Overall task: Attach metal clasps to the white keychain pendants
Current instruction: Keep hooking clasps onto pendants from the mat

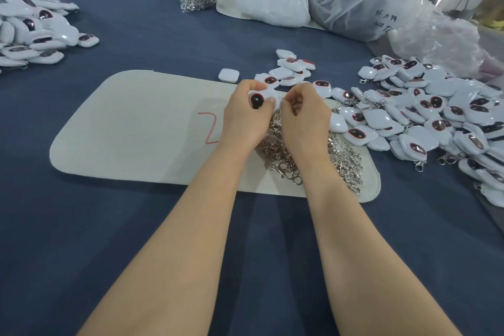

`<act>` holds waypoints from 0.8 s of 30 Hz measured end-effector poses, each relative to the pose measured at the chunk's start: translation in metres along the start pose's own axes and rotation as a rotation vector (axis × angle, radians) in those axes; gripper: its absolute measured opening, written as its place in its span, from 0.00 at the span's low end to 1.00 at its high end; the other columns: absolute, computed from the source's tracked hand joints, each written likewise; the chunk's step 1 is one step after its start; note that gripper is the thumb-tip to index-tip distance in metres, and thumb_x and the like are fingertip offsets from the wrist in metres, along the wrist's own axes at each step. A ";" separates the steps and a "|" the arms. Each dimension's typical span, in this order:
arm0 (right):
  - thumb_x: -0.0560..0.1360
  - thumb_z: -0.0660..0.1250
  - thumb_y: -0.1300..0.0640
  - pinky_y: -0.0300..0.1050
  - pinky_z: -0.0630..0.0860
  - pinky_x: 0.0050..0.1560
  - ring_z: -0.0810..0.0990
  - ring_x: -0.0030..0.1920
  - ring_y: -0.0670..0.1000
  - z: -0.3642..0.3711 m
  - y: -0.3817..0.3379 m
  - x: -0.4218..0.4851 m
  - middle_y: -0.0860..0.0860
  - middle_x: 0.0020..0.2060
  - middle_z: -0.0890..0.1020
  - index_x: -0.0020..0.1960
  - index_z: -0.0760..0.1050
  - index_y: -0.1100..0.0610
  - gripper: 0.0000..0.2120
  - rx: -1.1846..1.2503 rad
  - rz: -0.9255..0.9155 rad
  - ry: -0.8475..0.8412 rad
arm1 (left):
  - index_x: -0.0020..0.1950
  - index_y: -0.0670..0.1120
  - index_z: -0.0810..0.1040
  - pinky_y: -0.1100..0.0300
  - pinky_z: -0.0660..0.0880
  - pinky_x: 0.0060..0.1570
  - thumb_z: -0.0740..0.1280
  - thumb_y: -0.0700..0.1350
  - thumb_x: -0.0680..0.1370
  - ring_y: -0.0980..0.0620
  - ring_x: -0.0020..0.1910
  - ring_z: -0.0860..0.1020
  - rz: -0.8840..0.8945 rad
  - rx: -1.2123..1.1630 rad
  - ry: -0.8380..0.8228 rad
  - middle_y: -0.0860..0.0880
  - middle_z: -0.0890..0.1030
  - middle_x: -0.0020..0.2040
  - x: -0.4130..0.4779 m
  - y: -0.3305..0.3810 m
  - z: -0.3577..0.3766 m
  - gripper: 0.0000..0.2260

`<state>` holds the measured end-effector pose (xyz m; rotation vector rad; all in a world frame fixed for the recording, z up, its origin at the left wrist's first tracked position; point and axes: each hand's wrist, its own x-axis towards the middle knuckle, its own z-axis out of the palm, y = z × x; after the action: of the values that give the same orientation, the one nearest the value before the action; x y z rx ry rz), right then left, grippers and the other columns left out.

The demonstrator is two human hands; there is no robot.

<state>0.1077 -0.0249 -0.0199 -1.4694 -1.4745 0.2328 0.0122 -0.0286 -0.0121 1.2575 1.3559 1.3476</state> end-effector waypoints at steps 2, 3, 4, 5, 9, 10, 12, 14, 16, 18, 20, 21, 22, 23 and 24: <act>0.73 0.63 0.65 0.45 0.72 0.45 0.74 0.39 0.51 0.001 0.000 0.000 0.51 0.38 0.77 0.43 0.71 0.54 0.07 -0.006 0.001 -0.005 | 0.51 0.53 0.72 0.43 0.77 0.52 0.65 0.42 0.76 0.45 0.52 0.80 0.011 0.004 0.002 0.55 0.75 0.45 0.001 -0.001 0.000 0.07; 0.73 0.63 0.65 0.44 0.72 0.45 0.74 0.39 0.50 0.001 0.000 0.000 0.50 0.38 0.77 0.43 0.71 0.54 0.07 -0.010 0.001 -0.007 | 0.51 0.52 0.72 0.44 0.77 0.53 0.65 0.42 0.76 0.46 0.51 0.80 0.021 0.015 0.006 0.55 0.75 0.44 0.001 -0.001 0.000 0.07; 0.74 0.63 0.65 0.43 0.71 0.44 0.73 0.39 0.50 0.001 0.001 0.000 0.50 0.37 0.77 0.43 0.71 0.54 0.07 -0.011 0.003 -0.009 | 0.51 0.52 0.72 0.46 0.77 0.53 0.65 0.42 0.76 0.46 0.50 0.80 0.033 0.032 0.012 0.56 0.75 0.43 0.001 -0.001 0.001 0.07; 0.73 0.63 0.65 0.41 0.70 0.43 0.73 0.39 0.50 0.001 0.001 0.000 0.50 0.37 0.76 0.42 0.71 0.54 0.07 -0.008 0.006 -0.008 | 0.50 0.52 0.72 0.47 0.77 0.53 0.65 0.42 0.76 0.47 0.49 0.80 0.041 0.048 0.018 0.57 0.75 0.42 0.001 -0.002 0.001 0.07; 0.73 0.62 0.66 0.35 0.66 0.39 0.72 0.38 0.49 0.001 0.001 0.000 0.50 0.37 0.76 0.42 0.71 0.54 0.07 0.013 0.021 0.004 | 0.51 0.51 0.72 0.50 0.76 0.53 0.65 0.41 0.76 0.44 0.47 0.81 0.042 0.073 0.021 0.56 0.75 0.41 0.002 -0.004 0.000 0.07; 0.73 0.62 0.66 0.35 0.66 0.39 0.73 0.38 0.49 0.001 0.001 0.000 0.50 0.37 0.76 0.42 0.71 0.54 0.07 0.011 0.022 0.002 | 0.51 0.50 0.72 0.50 0.76 0.52 0.65 0.41 0.76 0.44 0.47 0.81 0.039 0.079 0.023 0.56 0.75 0.41 0.002 -0.005 0.000 0.07; 0.73 0.62 0.66 0.38 0.68 0.41 0.73 0.38 0.49 0.001 0.001 0.000 0.49 0.37 0.76 0.42 0.71 0.54 0.07 0.005 0.015 -0.005 | 0.51 0.50 0.72 0.51 0.76 0.52 0.65 0.41 0.76 0.45 0.47 0.81 0.036 0.081 0.032 0.57 0.75 0.41 0.003 -0.005 -0.001 0.06; 0.73 0.62 0.66 0.41 0.70 0.43 0.73 0.39 0.50 0.001 0.000 0.000 0.50 0.38 0.77 0.42 0.71 0.54 0.07 -0.004 0.006 -0.008 | 0.51 0.50 0.72 0.52 0.76 0.52 0.65 0.41 0.76 0.45 0.47 0.81 0.037 0.083 0.043 0.57 0.75 0.42 0.003 -0.005 -0.001 0.06; 0.73 0.62 0.66 0.42 0.70 0.44 0.73 0.39 0.50 0.001 0.000 0.000 0.50 0.38 0.77 0.42 0.70 0.54 0.08 -0.016 0.002 -0.008 | 0.50 0.50 0.72 0.53 0.76 0.52 0.65 0.41 0.75 0.46 0.47 0.81 0.042 0.092 0.053 0.58 0.74 0.42 0.003 -0.005 -0.001 0.06; 0.73 0.62 0.65 0.41 0.70 0.43 0.73 0.39 0.50 0.002 0.001 0.000 0.50 0.38 0.77 0.42 0.70 0.53 0.07 -0.029 0.004 -0.012 | 0.50 0.50 0.72 0.54 0.76 0.51 0.65 0.42 0.76 0.46 0.47 0.81 0.046 0.100 0.058 0.57 0.74 0.42 0.003 -0.005 -0.001 0.06; 0.73 0.62 0.65 0.39 0.69 0.42 0.73 0.39 0.50 0.002 0.001 0.001 0.50 0.38 0.77 0.42 0.71 0.54 0.07 -0.040 0.006 -0.012 | 0.51 0.50 0.72 0.55 0.76 0.49 0.65 0.42 0.76 0.47 0.47 0.80 0.045 0.104 0.060 0.57 0.75 0.41 0.003 -0.004 -0.001 0.06; 0.73 0.62 0.65 0.38 0.68 0.41 0.73 0.39 0.50 0.002 0.001 0.001 0.51 0.39 0.77 0.42 0.71 0.54 0.07 -0.043 0.009 -0.010 | 0.50 0.50 0.73 0.56 0.75 0.48 0.65 0.42 0.75 0.47 0.46 0.81 0.044 0.102 0.058 0.57 0.75 0.41 0.002 -0.004 -0.001 0.06; 0.73 0.62 0.65 0.38 0.68 0.41 0.73 0.39 0.50 0.002 0.002 0.001 0.51 0.39 0.78 0.42 0.71 0.54 0.07 -0.046 0.013 -0.010 | 0.50 0.50 0.73 0.56 0.76 0.47 0.65 0.42 0.75 0.47 0.46 0.81 0.043 0.096 0.053 0.57 0.75 0.41 0.002 -0.004 -0.001 0.06; 0.73 0.62 0.65 0.38 0.68 0.42 0.73 0.39 0.50 0.002 0.002 0.001 0.51 0.39 0.78 0.43 0.71 0.54 0.06 -0.050 0.017 -0.011 | 0.50 0.50 0.73 0.55 0.76 0.48 0.65 0.42 0.75 0.46 0.46 0.81 0.042 0.088 0.047 0.57 0.75 0.41 0.001 -0.003 -0.001 0.05; 0.73 0.62 0.65 0.39 0.69 0.43 0.74 0.40 0.50 0.002 0.002 0.000 0.52 0.40 0.78 0.43 0.72 0.55 0.06 -0.055 0.020 -0.014 | 0.49 0.50 0.72 0.53 0.77 0.49 0.65 0.42 0.75 0.46 0.46 0.81 0.041 0.083 0.040 0.57 0.76 0.41 0.001 -0.003 -0.001 0.05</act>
<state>0.1078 -0.0234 -0.0219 -1.5301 -1.4890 0.2163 0.0108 -0.0278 -0.0149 1.3264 1.4340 1.3632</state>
